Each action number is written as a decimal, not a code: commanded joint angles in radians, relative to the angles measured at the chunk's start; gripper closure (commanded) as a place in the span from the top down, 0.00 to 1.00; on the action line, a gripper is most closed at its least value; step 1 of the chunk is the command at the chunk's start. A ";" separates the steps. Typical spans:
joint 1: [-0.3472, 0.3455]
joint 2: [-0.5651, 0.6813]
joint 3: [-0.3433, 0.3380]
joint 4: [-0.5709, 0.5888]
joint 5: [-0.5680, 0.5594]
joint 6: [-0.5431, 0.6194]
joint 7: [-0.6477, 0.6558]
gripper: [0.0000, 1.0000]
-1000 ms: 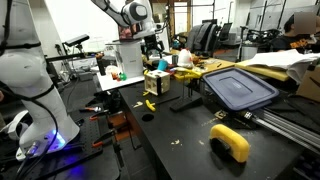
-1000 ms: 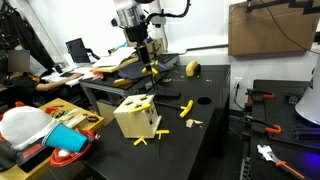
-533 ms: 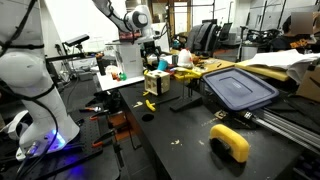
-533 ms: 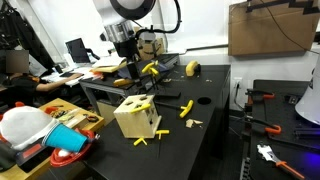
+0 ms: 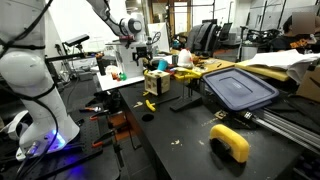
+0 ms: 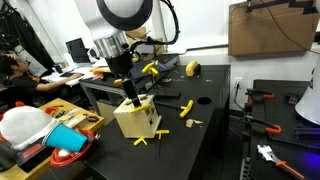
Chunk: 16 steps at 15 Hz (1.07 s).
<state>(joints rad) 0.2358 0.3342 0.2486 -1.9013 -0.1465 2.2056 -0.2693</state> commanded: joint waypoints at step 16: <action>-0.001 0.057 0.001 -0.005 0.006 -0.039 -0.048 1.00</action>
<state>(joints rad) 0.2351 0.4140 0.2359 -1.9011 -0.1513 2.1999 -0.2862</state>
